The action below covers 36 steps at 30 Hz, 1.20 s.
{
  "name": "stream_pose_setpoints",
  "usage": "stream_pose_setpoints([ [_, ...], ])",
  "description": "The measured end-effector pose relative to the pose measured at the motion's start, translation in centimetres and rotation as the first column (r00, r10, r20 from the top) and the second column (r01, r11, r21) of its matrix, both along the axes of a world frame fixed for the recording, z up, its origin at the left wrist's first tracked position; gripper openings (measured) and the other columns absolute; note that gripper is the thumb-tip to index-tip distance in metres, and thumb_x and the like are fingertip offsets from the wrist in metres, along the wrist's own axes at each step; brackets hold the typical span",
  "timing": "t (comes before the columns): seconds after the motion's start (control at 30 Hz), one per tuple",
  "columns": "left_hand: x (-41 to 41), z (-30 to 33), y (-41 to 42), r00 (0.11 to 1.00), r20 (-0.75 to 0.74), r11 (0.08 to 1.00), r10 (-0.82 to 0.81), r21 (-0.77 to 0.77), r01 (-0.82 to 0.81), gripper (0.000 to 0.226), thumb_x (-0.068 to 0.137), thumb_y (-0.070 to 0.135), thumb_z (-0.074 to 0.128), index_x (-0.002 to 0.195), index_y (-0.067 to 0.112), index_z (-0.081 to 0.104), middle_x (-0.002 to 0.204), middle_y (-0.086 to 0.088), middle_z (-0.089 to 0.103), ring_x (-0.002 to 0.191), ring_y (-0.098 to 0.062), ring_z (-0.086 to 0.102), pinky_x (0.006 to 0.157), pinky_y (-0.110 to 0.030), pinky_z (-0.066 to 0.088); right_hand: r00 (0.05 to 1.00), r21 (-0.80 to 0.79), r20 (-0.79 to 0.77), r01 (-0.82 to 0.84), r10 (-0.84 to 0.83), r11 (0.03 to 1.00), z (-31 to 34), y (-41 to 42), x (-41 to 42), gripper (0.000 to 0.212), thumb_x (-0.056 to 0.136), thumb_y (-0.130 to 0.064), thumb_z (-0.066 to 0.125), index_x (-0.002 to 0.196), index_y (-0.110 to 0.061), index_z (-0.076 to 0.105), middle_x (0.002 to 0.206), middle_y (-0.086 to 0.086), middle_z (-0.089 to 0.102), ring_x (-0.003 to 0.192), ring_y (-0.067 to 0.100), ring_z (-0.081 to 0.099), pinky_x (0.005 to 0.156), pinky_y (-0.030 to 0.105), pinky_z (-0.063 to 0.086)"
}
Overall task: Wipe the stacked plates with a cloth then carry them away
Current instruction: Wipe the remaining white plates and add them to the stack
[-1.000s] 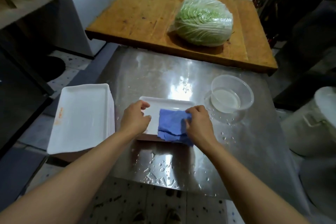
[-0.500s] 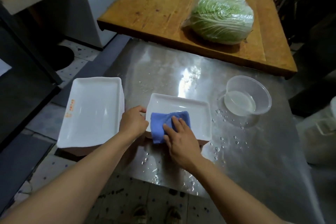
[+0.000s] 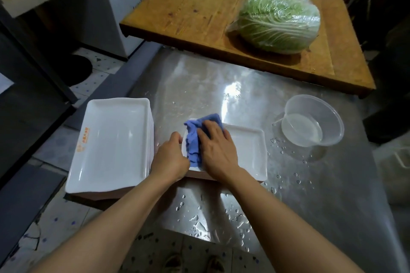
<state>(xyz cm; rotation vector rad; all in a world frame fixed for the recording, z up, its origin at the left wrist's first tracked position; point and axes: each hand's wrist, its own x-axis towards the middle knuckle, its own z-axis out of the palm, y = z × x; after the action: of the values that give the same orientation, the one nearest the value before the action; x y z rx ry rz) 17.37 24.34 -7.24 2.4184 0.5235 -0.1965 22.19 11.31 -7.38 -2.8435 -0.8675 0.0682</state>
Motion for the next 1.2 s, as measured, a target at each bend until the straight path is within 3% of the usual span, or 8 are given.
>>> stream_pose_setpoints([
  [0.13, 0.1, 0.1, -0.2, 0.999, -0.03, 0.999, 0.025, 0.035, -0.024, 0.031, 0.074, 0.004, 0.054, 0.096, 0.019, 0.038, 0.079, 0.003, 0.046, 0.073, -0.023, 0.045, 0.047, -0.026, 0.024, 0.993, -0.039, 0.041, 0.109, -0.107, 0.993, 0.5, -4.3, 0.7, 0.043, 0.089, -0.029, 0.047, 0.131, -0.019, 0.045, 0.143, 0.002, 0.032, 0.136, 0.019, 0.025, 0.107, 0.031, 0.016],
  [0.27, 0.1, 0.1, -0.3, 0.999, -0.023, 0.999, 0.024, 0.033, -0.023, 0.03, 0.074, 0.002, 0.053, 0.096, 0.017, 0.039, 0.074, 0.006, 0.044, 0.076, -0.026, 0.046, 0.047, -0.027, 0.023, 0.978, -0.063, 0.046, 0.208, -0.205, 0.976, 0.7, -7.8, 0.2, 0.042, 0.089, -0.024, 0.046, 0.131, -0.019, 0.042, 0.15, -0.001, 0.022, 0.14, 0.014, 0.017, 0.111, 0.032, 0.007],
  [0.4, 0.2, 0.3, -0.2, 0.998, -0.034, 0.999, 0.045, 0.014, -0.044, 0.031, 0.074, 0.002, 0.054, 0.096, 0.019, 0.04, 0.077, 0.004, 0.046, 0.074, -0.025, 0.047, 0.049, -0.028, 0.026, 0.949, -0.115, 0.025, 0.315, -0.314, 0.942, 1.0, -10.2, -0.3, 0.045, 0.086, -0.018, 0.046, 0.131, -0.018, 0.042, 0.153, -0.002, 0.016, 0.141, 0.014, 0.014, 0.114, 0.036, 0.008],
  [0.53, 0.0, 0.1, -0.1, 0.997, -0.03, 0.998, 0.064, -0.001, -0.065, 0.03, 0.074, 0.001, 0.053, 0.094, 0.02, 0.04, 0.084, -0.001, 0.052, 0.074, -0.026, 0.048, 0.049, -0.029, 0.026, 0.962, -0.095, 0.009, 0.274, -0.274, 0.957, 0.9, -9.0, -1.0, 0.054, 0.085, -0.017, 0.045, 0.137, -0.004, 0.038, 0.15, 0.008, 0.026, 0.137, 0.024, 0.022, 0.111, 0.029, 0.011],
  [0.73, -0.4, -0.6, -0.1, 0.996, 0.005, 0.987, 0.094, -0.132, -0.093, 0.029, 0.076, -0.003, 0.051, 0.094, 0.019, 0.043, 0.086, -0.007, 0.055, 0.075, -0.024, 0.052, 0.047, -0.026, 0.03, 0.968, 0.011, -0.098, 0.232, -0.23, 0.973, -0.2, -4.7, -1.0, 0.054, 0.092, -0.02, 0.044, 0.142, -0.009, 0.031, 0.153, 0.02, 0.012, 0.14, 0.033, 0.015, 0.112, 0.036, 0.014],
  [0.9, -0.5, -0.8, 0.1, 0.994, 0.012, 0.984, 0.106, -0.149, -0.103, 0.032, 0.077, -0.001, 0.055, 0.094, 0.023, 0.044, 0.08, -0.002, 0.051, 0.067, -0.02, 0.049, 0.049, -0.026, 0.034, 0.988, -0.01, -0.058, 0.14, -0.141, 0.99, -0.3, -0.8, -0.1, 0.044, 0.094, -0.032, 0.04, 0.136, -0.019, 0.039, 0.145, 0.012, 0.025, 0.125, 0.034, 0.027, 0.103, 0.041, 0.022],
  [1.1, -0.7, -0.6, 0.4, 0.99, 0.041, 0.959, 0.138, -0.256, -0.123, 0.026, 0.077, 0.003, 0.055, 0.097, 0.02, 0.052, 0.079, -0.009, 0.055, 0.07, -0.031, 0.055, 0.062, -0.042, 0.055, 0.989, 0.13, -0.147, -0.001, 0.021, 0.991, 0.5, 0.8, -0.6, 0.043, 0.092, -0.03, 0.035, 0.128, -0.016, 0.054, 0.139, 0.007, 0.041, 0.125, 0.029, 0.035, 0.105, 0.034, 0.022],
  [1.2, -0.8, -0.3, 0.1, 0.977, 0.029, 0.905, 0.213, -0.382, -0.186, 0.027, 0.078, -0.001, 0.05, 0.087, 0.024, 0.054, 0.083, -0.009, 0.058, 0.063, -0.025, 0.054, 0.046, -0.035, 0.054, 0.972, 0.246, -0.199, -0.072, 0.123, 0.967, 0.7, -0.6, -2.8, 0.027, 0.091, -0.023, 0.053, 0.11, -0.009, 0.066, 0.128, 0.008, 0.054, 0.119, 0.028, 0.045, 0.105, 0.033, 0.026],
])
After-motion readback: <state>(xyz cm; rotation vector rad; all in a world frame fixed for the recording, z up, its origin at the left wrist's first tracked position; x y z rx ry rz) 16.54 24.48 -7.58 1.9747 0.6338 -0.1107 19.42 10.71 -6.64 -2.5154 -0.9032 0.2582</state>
